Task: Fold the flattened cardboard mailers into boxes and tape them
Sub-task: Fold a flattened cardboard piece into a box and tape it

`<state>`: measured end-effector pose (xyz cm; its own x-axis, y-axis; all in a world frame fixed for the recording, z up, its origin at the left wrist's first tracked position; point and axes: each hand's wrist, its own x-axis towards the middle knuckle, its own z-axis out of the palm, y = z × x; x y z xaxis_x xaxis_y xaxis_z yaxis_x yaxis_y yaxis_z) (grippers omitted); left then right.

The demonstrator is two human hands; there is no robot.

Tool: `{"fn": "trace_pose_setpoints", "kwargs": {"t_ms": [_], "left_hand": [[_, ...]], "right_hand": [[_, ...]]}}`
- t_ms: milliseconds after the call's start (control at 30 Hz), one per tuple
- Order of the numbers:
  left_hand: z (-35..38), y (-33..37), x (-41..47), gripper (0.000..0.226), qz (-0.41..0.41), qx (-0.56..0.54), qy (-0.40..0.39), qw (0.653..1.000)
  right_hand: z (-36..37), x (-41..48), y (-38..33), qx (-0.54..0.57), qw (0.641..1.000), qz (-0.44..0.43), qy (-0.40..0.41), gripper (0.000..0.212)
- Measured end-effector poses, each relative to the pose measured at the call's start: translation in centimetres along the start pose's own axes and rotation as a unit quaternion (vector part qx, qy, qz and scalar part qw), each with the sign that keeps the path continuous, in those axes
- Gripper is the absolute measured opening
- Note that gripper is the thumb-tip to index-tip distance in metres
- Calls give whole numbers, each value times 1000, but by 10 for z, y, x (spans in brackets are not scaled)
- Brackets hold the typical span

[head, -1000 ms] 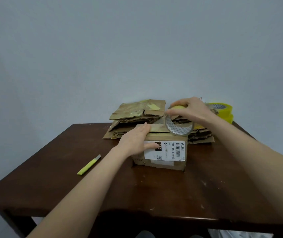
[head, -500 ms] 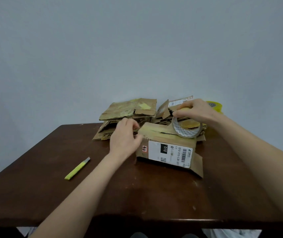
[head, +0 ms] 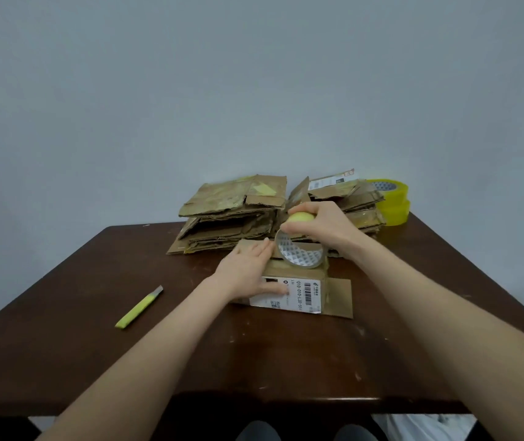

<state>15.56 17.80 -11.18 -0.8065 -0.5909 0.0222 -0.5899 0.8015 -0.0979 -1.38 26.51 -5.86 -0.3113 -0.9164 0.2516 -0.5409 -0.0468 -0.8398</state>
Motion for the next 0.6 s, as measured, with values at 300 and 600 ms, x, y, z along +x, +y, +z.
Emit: {"fn": "trace_pose_setpoints", "kwargs": {"t_ms": [300,600], "left_hand": [[15,-36,-24,98,-36,-12,34,999],[10,-34,-28,96,-42,-14,-1,999]], "right_hand": [[37,13,-10,33,999,7,-27,49],[-11,14,-7,-132,989,-32,-64,52]]}}
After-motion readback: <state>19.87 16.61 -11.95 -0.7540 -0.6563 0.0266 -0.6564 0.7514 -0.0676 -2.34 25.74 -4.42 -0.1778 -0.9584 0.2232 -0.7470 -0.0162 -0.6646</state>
